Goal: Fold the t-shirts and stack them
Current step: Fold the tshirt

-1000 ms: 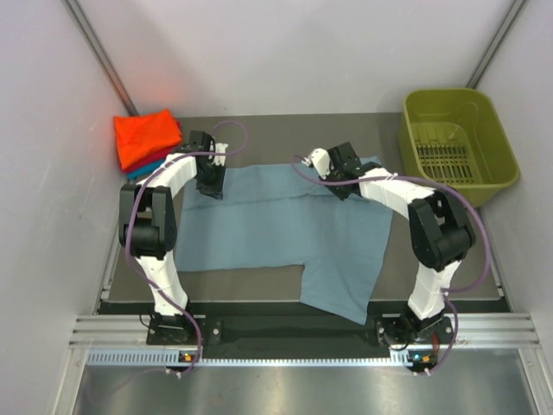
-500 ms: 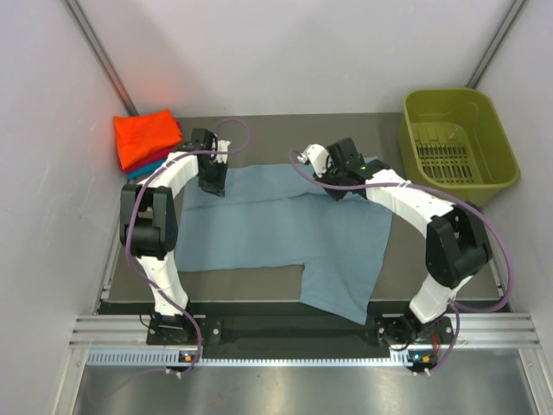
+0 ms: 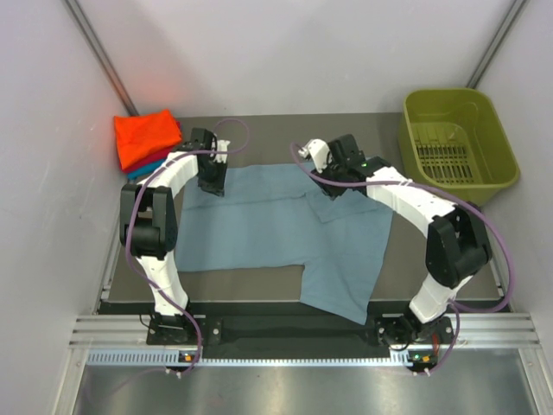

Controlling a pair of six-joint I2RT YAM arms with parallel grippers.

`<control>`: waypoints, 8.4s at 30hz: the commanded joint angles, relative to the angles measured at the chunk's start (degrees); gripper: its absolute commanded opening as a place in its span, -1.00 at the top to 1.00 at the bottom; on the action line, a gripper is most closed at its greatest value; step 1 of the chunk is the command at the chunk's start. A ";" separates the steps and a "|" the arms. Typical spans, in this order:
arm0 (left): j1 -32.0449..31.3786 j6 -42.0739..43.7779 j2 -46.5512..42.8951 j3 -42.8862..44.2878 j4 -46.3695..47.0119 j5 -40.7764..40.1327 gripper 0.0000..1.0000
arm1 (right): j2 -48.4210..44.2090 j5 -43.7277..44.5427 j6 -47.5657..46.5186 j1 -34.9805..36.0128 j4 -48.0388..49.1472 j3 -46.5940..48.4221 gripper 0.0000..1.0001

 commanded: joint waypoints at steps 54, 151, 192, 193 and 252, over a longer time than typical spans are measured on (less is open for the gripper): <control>-2.16 1.33 -0.85 1.80 -0.09 -1.99 0.58 | 5.71 -14.90 9.50 -30.70 0.65 -8.38 0.91; -3.03 0.01 2.05 3.29 0.79 -0.84 0.59 | -2.29 -15.52 10.38 -26.83 -2.60 -9.25 1.00; -4.26 0.36 2.58 4.43 0.71 -1.81 0.59 | -14.07 -20.54 11.54 -24.29 -7.71 -17.00 0.28; -4.35 0.36 2.58 4.43 0.71 -1.90 0.59 | -13.46 -18.96 10.22 -23.41 -7.18 -14.55 0.28; -4.26 0.45 0.56 3.12 0.88 -2.86 0.58 | 10.72 -12.97 0.27 0.06 -4.27 0.41 0.45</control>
